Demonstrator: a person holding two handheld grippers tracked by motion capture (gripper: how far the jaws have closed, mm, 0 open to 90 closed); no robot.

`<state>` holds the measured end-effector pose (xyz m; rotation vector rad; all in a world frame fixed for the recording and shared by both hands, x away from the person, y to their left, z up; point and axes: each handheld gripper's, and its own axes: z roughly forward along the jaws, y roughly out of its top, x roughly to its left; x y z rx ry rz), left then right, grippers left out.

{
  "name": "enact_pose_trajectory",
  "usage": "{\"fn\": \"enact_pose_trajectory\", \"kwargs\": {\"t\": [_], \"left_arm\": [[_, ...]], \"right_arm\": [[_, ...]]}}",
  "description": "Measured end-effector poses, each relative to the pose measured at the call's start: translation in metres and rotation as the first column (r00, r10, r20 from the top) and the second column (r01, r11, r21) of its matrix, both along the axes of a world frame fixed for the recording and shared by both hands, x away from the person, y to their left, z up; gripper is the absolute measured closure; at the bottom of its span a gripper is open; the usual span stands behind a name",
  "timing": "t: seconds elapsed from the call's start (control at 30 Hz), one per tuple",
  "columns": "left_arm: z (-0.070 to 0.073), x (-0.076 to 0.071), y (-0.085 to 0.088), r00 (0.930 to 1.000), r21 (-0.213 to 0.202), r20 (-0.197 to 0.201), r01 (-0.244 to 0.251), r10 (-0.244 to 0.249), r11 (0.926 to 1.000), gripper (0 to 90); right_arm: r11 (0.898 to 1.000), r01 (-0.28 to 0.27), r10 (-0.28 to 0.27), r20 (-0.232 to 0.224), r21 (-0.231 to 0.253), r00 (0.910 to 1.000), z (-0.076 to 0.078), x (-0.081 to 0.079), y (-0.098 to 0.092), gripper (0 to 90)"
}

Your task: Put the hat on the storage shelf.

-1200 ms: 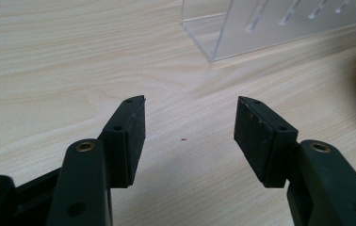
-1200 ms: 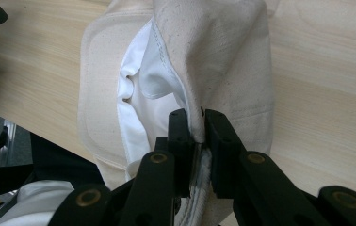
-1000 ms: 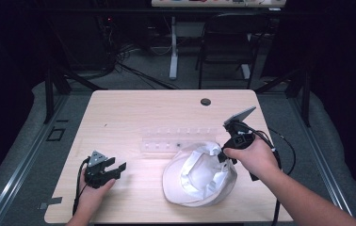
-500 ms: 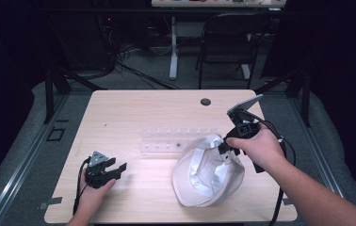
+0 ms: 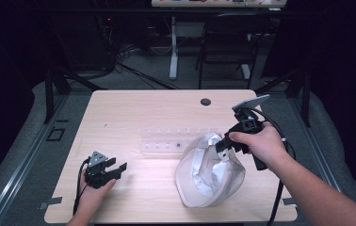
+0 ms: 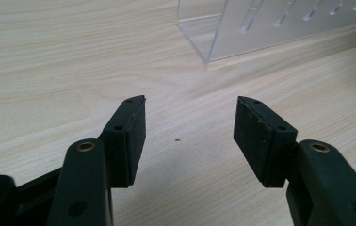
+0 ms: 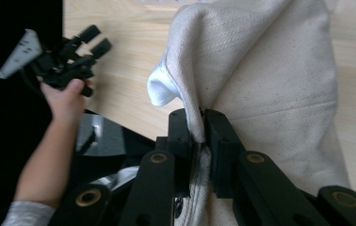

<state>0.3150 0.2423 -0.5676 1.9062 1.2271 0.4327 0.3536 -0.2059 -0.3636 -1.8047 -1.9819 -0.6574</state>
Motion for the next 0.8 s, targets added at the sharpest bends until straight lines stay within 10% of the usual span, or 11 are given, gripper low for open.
{"fn": "enact_pose_trajectory", "kwargs": {"t": [0.8], "left_arm": [[-0.001,0.000,-0.001,1.0000,0.001,-0.001,0.000,0.000,1.0000,44.4]], "right_arm": [[0.975,0.104,-0.106,0.003,0.199,0.9943,0.011,0.005,-0.024,82.1]]}}
